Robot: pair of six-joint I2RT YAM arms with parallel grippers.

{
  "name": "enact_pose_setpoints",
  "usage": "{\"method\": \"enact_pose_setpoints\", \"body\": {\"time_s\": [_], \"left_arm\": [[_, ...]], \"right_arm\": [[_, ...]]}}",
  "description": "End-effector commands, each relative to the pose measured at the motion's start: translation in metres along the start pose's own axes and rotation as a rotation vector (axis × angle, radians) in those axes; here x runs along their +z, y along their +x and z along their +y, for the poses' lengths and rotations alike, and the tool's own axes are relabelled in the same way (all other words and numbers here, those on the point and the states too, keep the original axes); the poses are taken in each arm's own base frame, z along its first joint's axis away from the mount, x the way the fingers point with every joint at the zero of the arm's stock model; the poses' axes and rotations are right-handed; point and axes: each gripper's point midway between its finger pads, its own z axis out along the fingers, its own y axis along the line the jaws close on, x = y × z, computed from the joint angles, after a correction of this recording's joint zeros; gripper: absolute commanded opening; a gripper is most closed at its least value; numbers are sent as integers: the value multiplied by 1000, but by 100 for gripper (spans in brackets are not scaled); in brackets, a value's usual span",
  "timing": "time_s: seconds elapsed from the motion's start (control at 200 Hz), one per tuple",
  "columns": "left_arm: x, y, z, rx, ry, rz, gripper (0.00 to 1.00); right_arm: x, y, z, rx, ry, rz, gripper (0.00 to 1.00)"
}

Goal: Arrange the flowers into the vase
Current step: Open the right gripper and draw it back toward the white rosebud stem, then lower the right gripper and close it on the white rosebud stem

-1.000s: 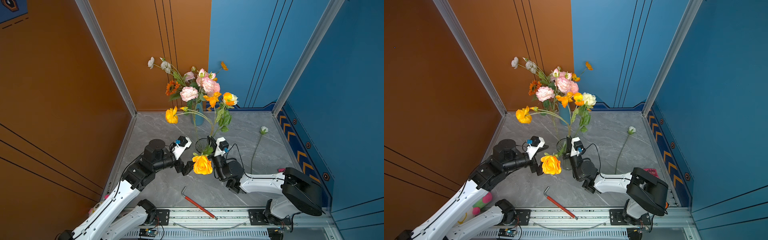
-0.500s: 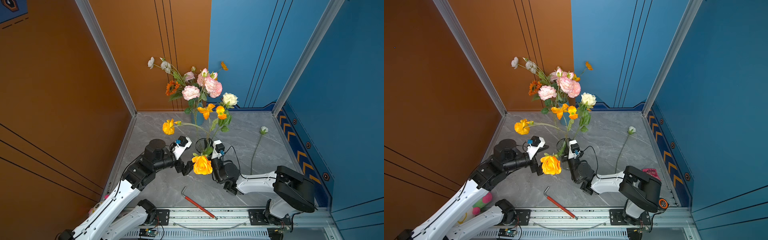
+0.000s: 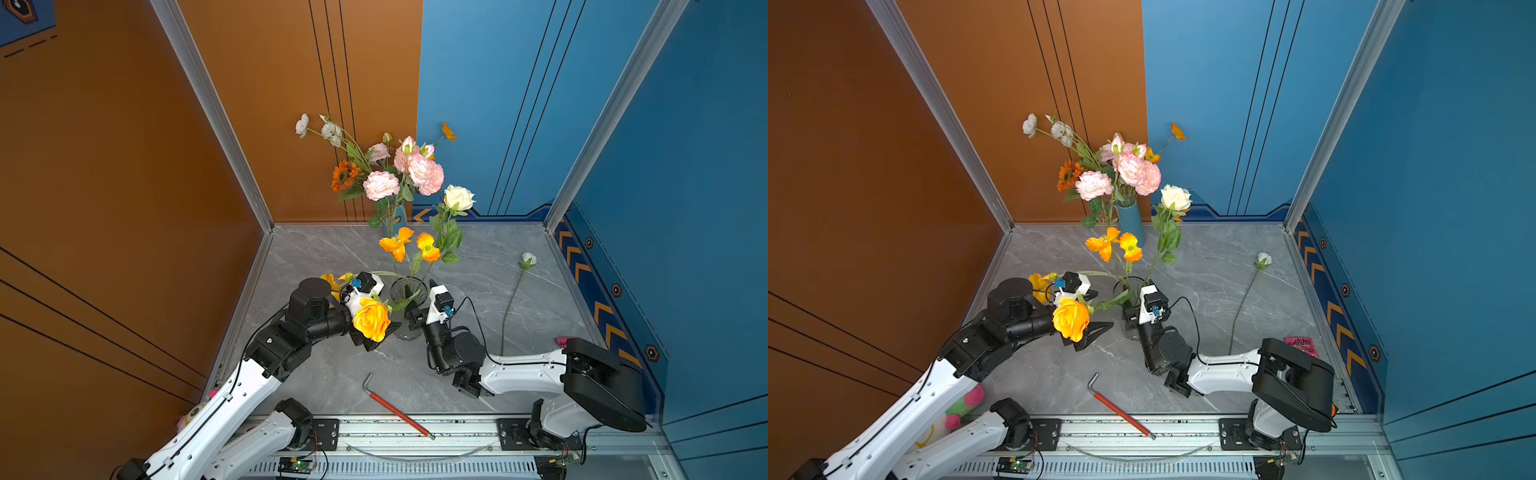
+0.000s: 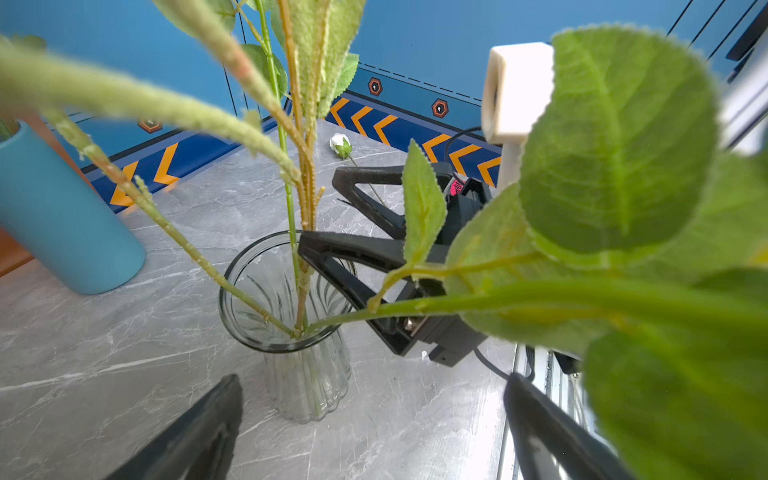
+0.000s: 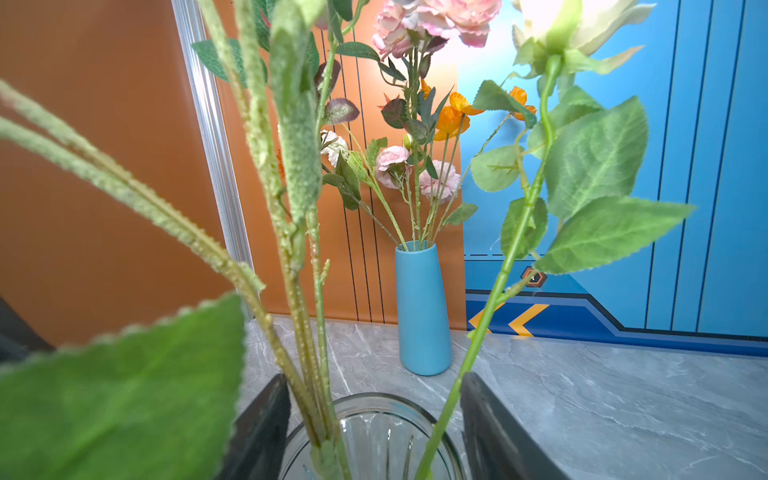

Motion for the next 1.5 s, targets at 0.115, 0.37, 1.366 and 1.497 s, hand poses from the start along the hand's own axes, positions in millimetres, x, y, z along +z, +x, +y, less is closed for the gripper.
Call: {"method": "enact_pose_setpoints", "body": {"time_s": [0.115,0.37,1.366,1.497], "left_arm": [[1,2,-2,-15,20,-1,98],[-13,8,-17,14,36,40,98],[-24,62,-39,181,-167,190,98],[-25,64,-49,176,-163,153,98]], "right_arm": [[1,10,-18,-110,69,203,74],[-3,4,-41,-25,35,335,76],[-103,114,-289,376,706,925,76],[-100,135,-305,475,706,1006,71]]}}
